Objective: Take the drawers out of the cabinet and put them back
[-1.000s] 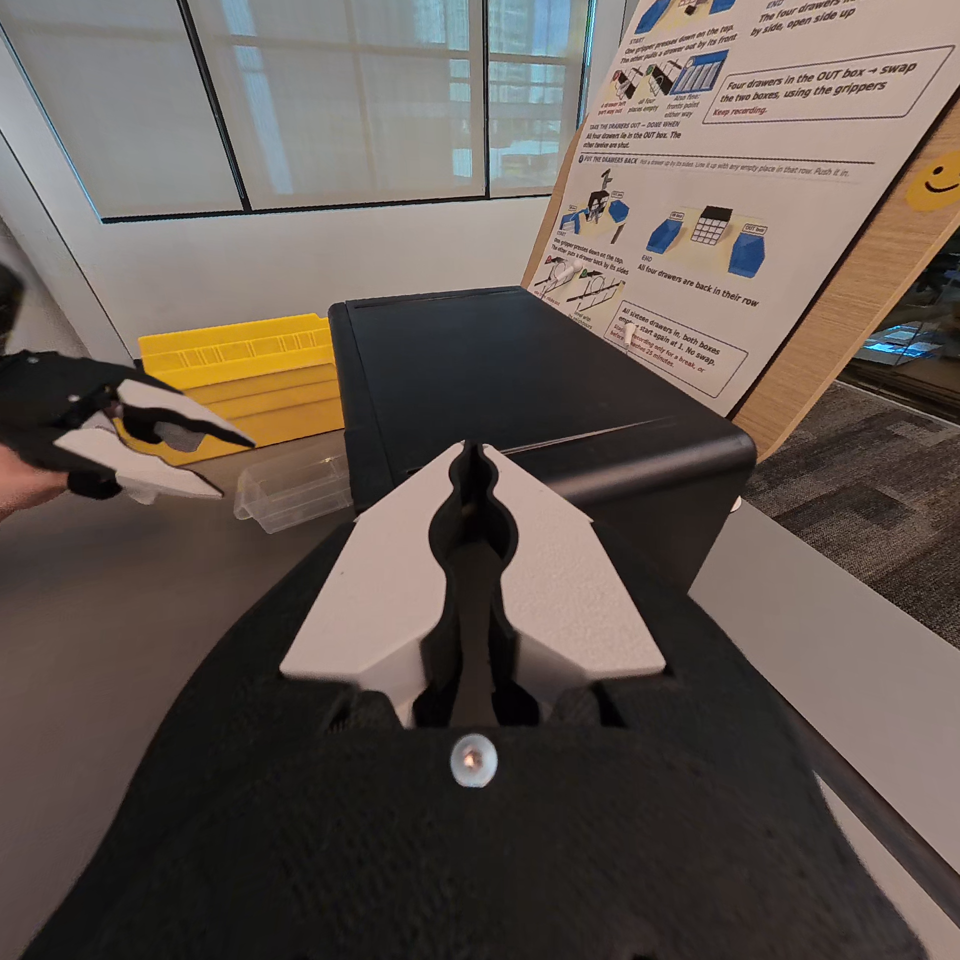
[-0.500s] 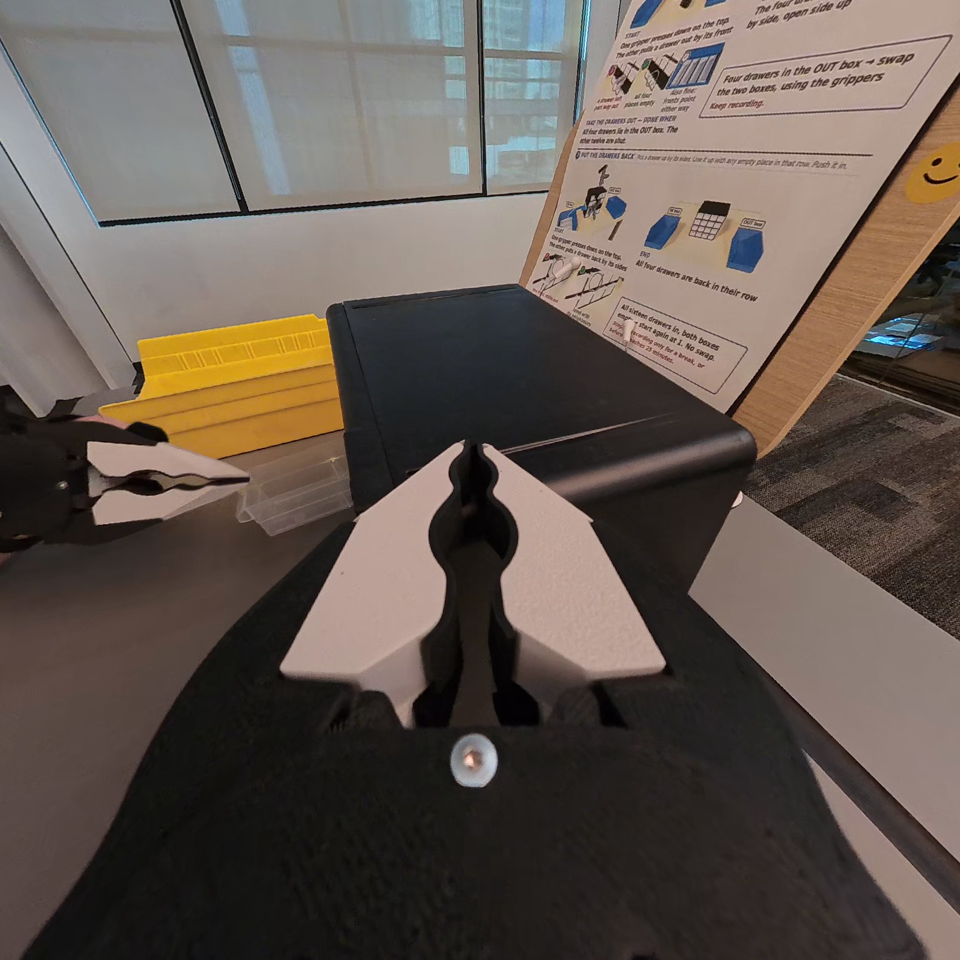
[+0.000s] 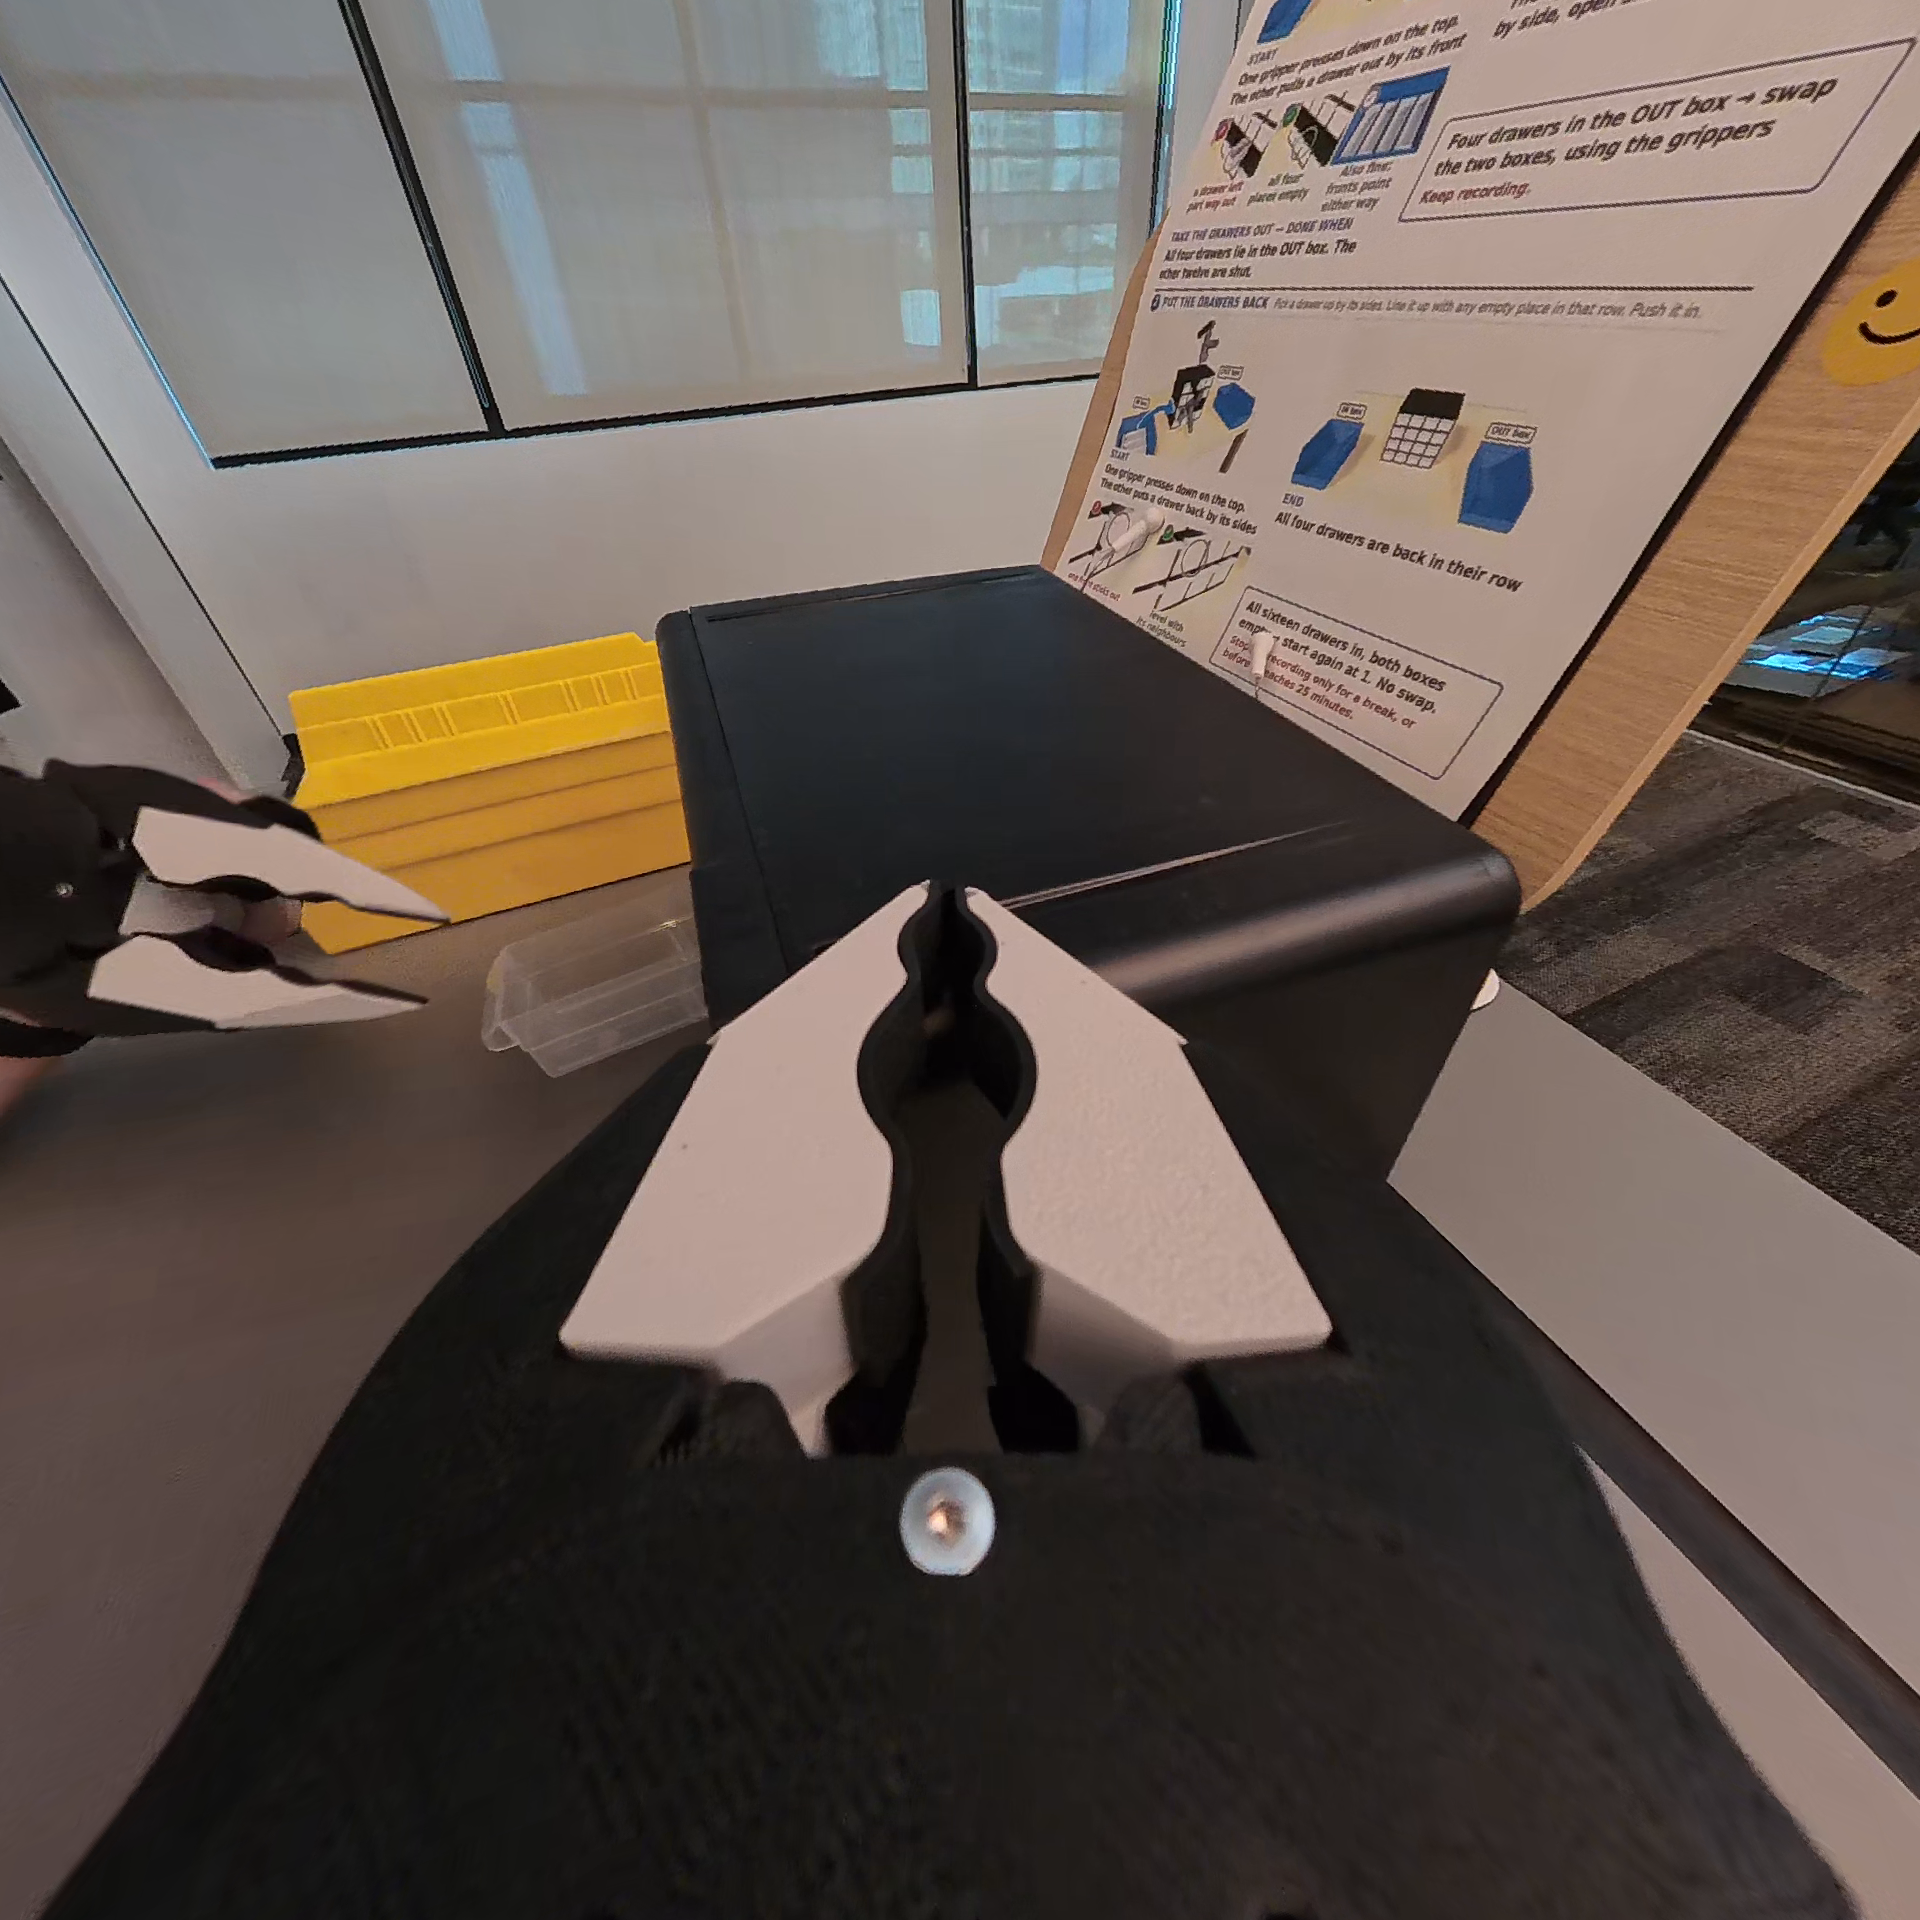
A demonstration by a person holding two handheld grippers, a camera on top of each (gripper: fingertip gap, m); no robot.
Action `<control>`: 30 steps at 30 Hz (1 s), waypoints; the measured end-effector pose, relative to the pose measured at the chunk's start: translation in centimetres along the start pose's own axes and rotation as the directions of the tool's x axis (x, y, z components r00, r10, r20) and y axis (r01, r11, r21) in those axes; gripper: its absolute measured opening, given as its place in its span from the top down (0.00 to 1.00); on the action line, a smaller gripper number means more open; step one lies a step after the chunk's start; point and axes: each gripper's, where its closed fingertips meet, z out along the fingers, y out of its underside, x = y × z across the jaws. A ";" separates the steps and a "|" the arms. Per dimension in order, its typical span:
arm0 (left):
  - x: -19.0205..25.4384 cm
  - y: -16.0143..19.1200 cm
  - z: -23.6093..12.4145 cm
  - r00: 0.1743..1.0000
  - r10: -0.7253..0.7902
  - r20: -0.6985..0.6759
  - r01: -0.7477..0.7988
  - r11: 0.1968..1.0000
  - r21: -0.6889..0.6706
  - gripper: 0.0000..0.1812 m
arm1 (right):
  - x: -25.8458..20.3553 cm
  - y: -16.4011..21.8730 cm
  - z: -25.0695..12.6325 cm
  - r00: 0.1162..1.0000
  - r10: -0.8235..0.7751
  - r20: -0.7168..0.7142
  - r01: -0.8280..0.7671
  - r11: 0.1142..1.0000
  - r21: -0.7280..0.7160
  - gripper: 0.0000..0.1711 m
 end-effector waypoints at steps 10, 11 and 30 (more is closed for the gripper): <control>0.8 3.3 2.3 0.997 0.071 -0.028 -0.073 0.994 -0.084 0.87 | 0.0 0.0 0.0 1.000 0.014 0.004 -0.014 1.000 0.006 1.00; 0.6 3.2 2.5 0.997 0.068 -0.031 -0.071 0.994 -0.088 0.87 | 0.0 0.0 0.0 1.000 0.017 0.006 -0.017 1.000 0.007 1.00; -5.0 3.5 9.9 0.963 -0.201 0.178 0.223 0.968 -0.113 0.82 | 0.0 0.0 0.0 0.999 0.039 0.014 -0.039 0.999 0.009 1.00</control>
